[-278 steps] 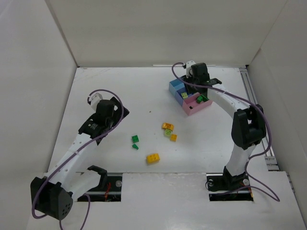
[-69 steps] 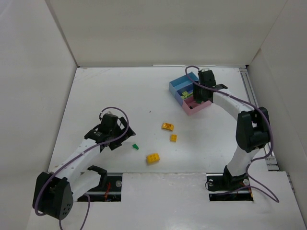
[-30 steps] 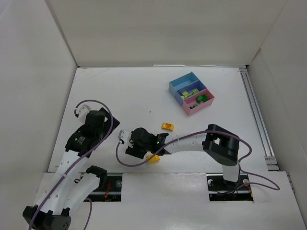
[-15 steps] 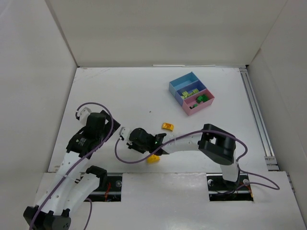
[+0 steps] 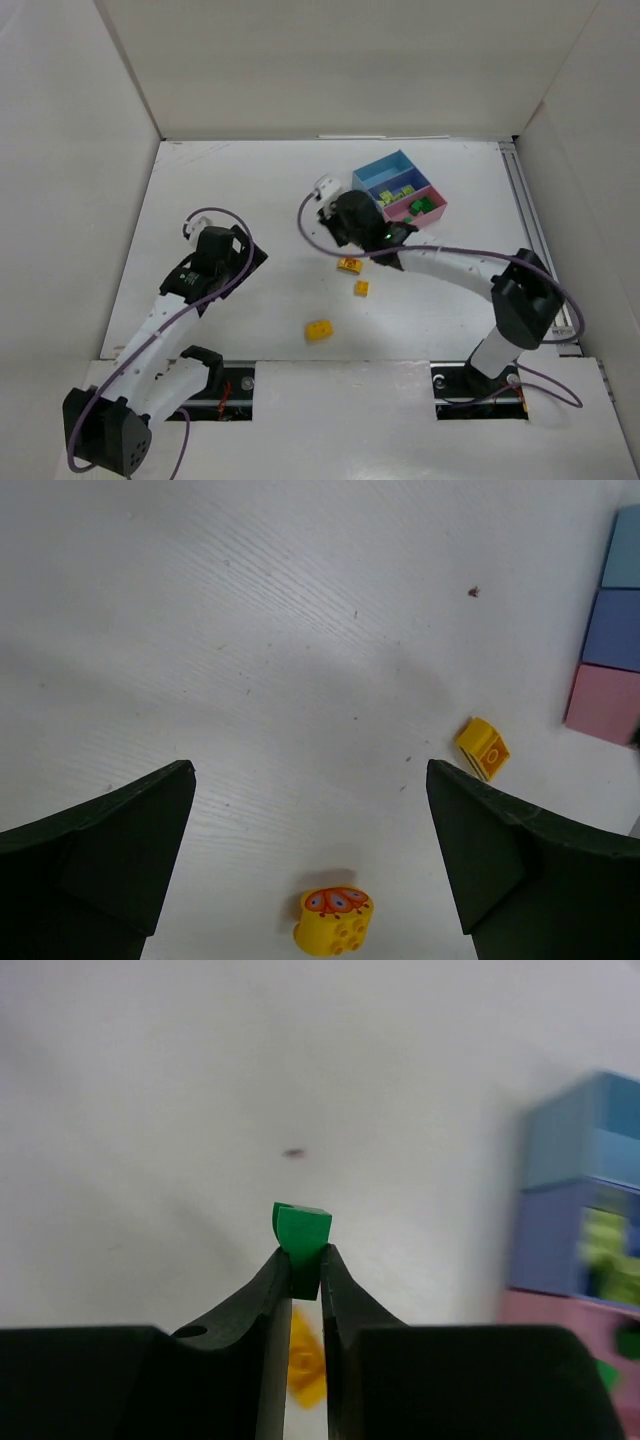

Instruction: Sort the legos into containers by color

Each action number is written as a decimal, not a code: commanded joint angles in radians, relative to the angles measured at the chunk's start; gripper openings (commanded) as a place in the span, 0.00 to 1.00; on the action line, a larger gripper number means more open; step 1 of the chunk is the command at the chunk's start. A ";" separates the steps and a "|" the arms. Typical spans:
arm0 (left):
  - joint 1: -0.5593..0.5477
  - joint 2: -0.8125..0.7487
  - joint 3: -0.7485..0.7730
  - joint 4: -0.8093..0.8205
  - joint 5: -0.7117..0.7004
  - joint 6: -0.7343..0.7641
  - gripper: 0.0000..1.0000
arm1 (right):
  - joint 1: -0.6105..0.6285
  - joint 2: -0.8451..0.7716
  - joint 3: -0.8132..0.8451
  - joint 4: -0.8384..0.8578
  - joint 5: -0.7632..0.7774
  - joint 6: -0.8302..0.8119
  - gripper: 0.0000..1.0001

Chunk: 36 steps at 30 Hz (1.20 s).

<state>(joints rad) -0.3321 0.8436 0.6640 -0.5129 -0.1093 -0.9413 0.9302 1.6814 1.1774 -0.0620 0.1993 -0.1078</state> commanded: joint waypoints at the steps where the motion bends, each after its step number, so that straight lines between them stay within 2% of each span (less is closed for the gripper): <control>1: -0.002 0.049 -0.015 0.151 0.071 0.076 1.00 | -0.183 -0.097 -0.034 -0.039 0.034 0.029 0.10; 3: -0.002 0.107 -0.006 0.181 0.089 0.094 1.00 | -0.320 -0.107 -0.035 -0.065 0.023 0.040 0.10; 6: -0.002 0.178 0.035 0.220 0.089 0.127 1.00 | -0.456 -0.121 -0.025 -0.113 0.025 0.049 0.10; 10: -0.002 0.322 0.110 0.252 0.114 0.150 1.00 | -0.563 -0.068 0.025 -0.191 0.052 0.079 0.10; 14: -0.012 0.399 0.144 0.287 0.132 0.170 1.00 | -0.631 -0.019 0.025 -0.211 0.042 0.108 0.12; 18: -0.012 0.434 0.180 0.297 0.132 0.191 1.00 | -0.640 0.003 0.025 -0.196 -0.006 0.093 0.20; 21: -0.012 0.454 0.189 0.297 0.132 0.191 1.00 | -0.640 0.003 0.036 -0.187 -0.020 0.083 0.32; 24: -0.012 0.454 0.198 0.306 0.154 0.191 1.00 | -0.620 0.012 0.047 -0.187 -0.011 0.070 0.51; 25: -0.012 0.454 0.198 0.306 0.154 0.191 1.00 | -0.620 -0.006 0.047 -0.187 -0.011 0.059 0.54; 31: -0.040 0.433 0.198 0.318 0.163 0.231 1.00 | -0.533 -0.097 -0.004 -0.177 0.041 0.002 0.60; 33: -0.062 0.433 0.198 0.341 0.215 0.274 1.00 | -0.522 -0.137 -0.004 -0.211 0.069 0.034 0.63; 36: -0.166 0.468 0.247 0.367 0.215 0.389 1.00 | -0.542 -0.190 -0.041 -0.245 0.040 0.062 0.65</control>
<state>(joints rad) -0.4187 1.3060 0.8375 -0.2131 0.0635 -0.6727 0.4057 1.5658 1.1614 -0.2817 0.2276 -0.0700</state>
